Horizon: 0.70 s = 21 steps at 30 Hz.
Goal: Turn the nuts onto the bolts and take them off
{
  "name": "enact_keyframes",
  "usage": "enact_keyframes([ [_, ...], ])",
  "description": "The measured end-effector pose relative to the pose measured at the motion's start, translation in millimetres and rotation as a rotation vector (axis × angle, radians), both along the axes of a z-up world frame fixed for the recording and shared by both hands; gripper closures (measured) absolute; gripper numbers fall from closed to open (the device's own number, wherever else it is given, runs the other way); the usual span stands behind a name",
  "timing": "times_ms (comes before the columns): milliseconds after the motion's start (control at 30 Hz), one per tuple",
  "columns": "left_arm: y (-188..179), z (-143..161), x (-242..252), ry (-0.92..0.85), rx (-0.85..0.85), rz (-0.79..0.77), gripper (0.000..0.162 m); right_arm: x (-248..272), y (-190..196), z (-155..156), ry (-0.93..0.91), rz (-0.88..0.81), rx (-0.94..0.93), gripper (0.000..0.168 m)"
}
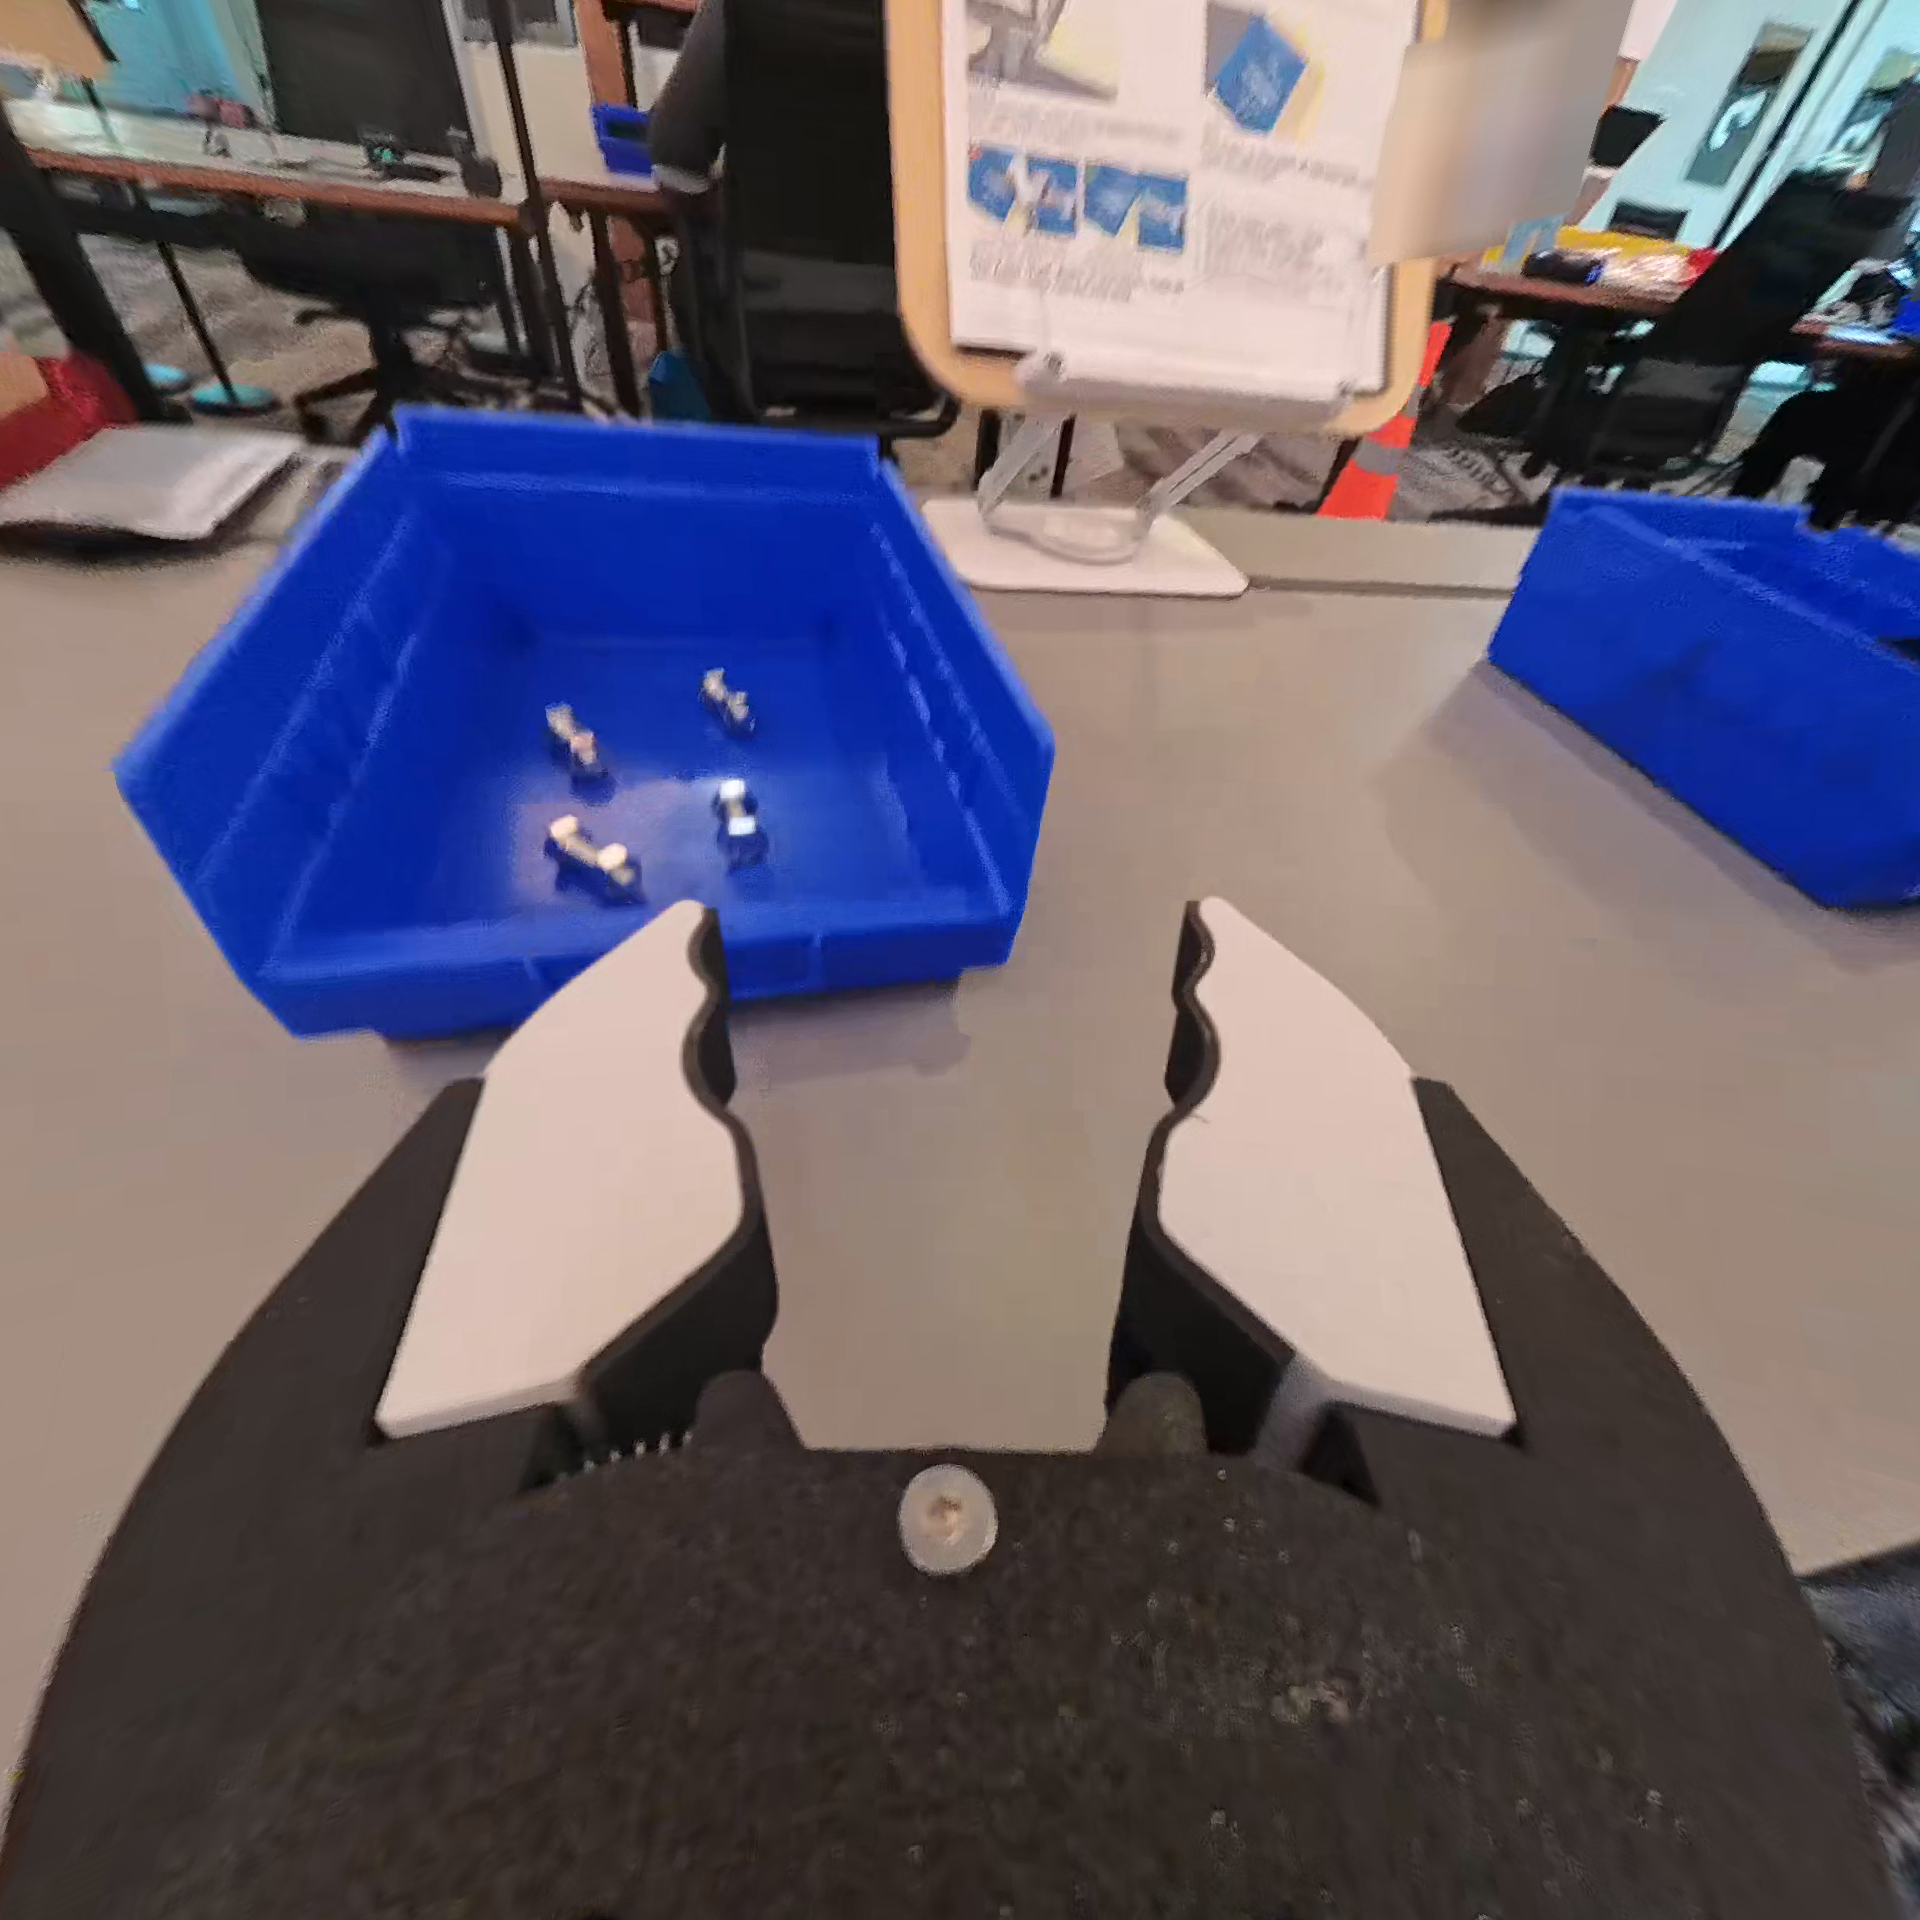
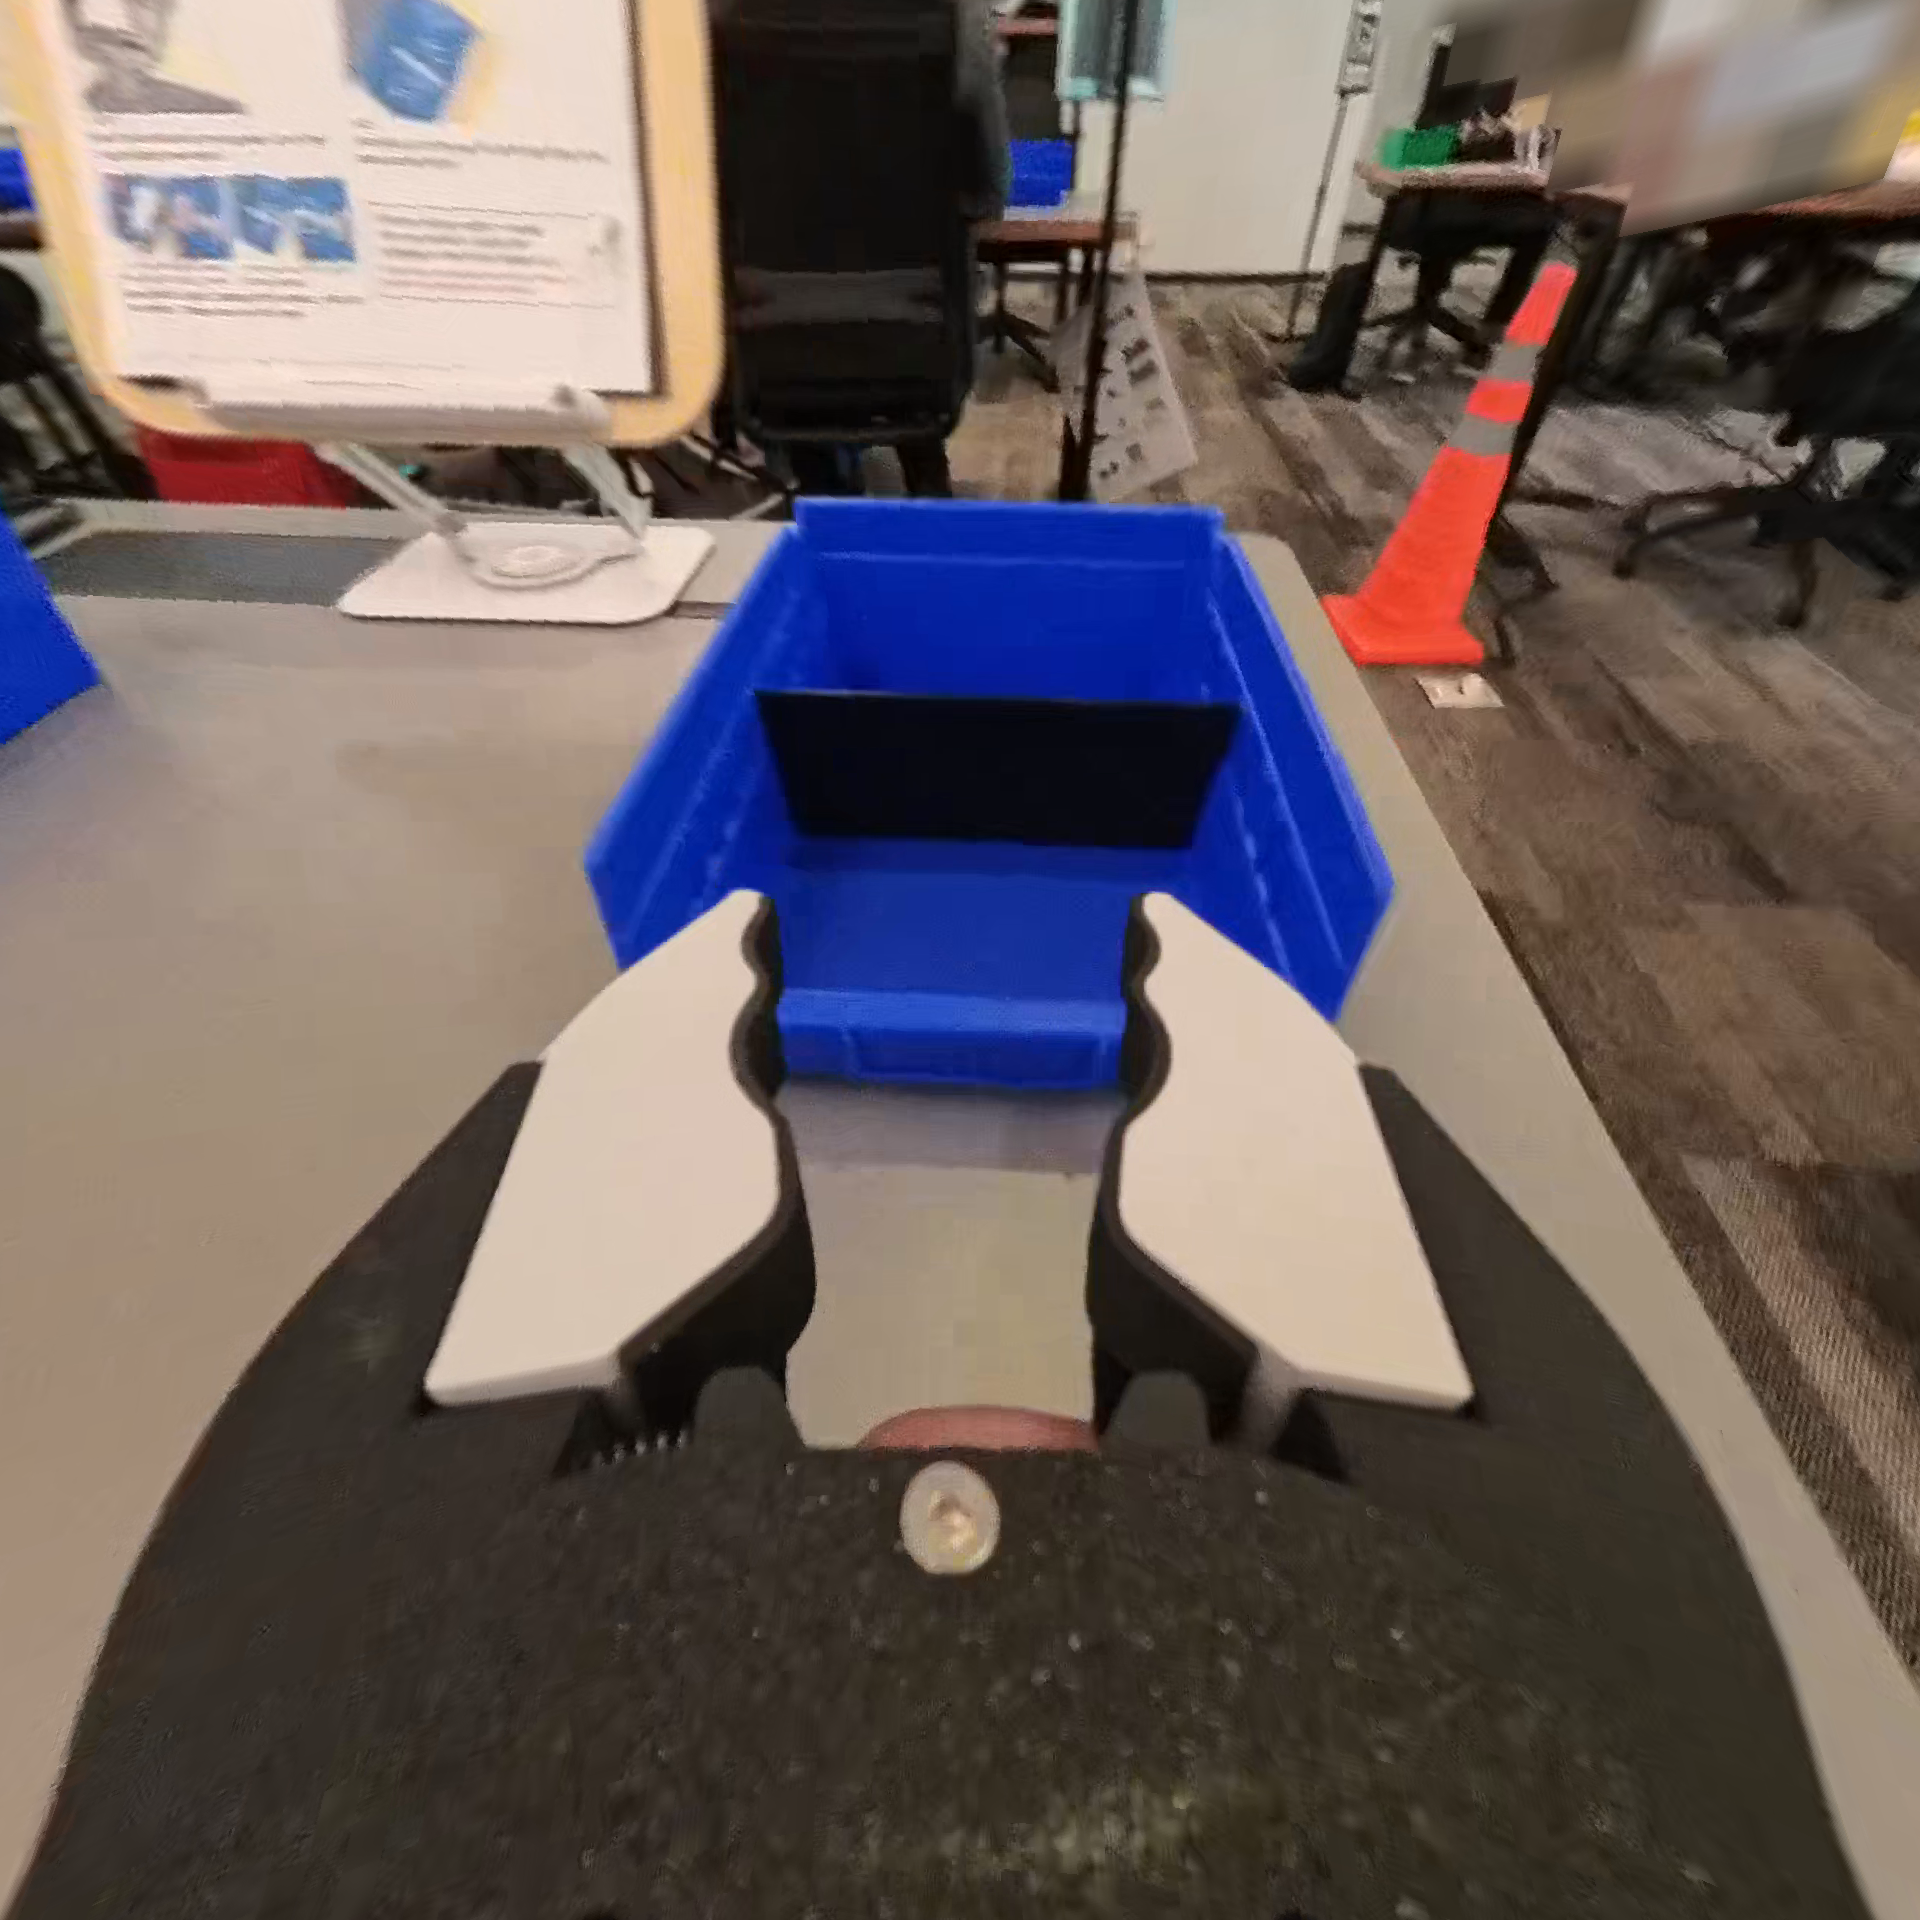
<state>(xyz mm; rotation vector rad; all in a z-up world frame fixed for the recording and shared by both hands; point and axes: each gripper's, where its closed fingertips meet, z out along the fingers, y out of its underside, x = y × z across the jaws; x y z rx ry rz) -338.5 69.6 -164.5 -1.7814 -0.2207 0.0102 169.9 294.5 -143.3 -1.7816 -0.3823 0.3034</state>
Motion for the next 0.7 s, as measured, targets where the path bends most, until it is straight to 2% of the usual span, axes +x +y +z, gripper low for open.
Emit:
enact_keyframes([
  [33, 1, -11, 1, -0.03, -0.025, -0.011, 0.08, 13, 2, -17, 0.024, -0.047, -0.017, 0.106],
  [100, 3, -12, 8, -0.085, -0.002, -0.061, 0.08, 23, -2, -46, 0.038, -0.075, -0.056, 0.104],
  [267, 5, -23, -7, 0.03, -0.064, -0.004, 0.083, 15, 1, -70, -0.006, -0.048, -0.118, 0.104],
  [500, 9, -39, 1, -0.011, -0.119, -0.045, 0.085, 8, 2, -80, -0.007, -0.004, -0.147, 0.107],
  [700, 12, -43, 5, -0.01, -0.151, -0.063, 0.085, -4, -3, -73, -0.038, 0.032, -0.103, 0.111],
])
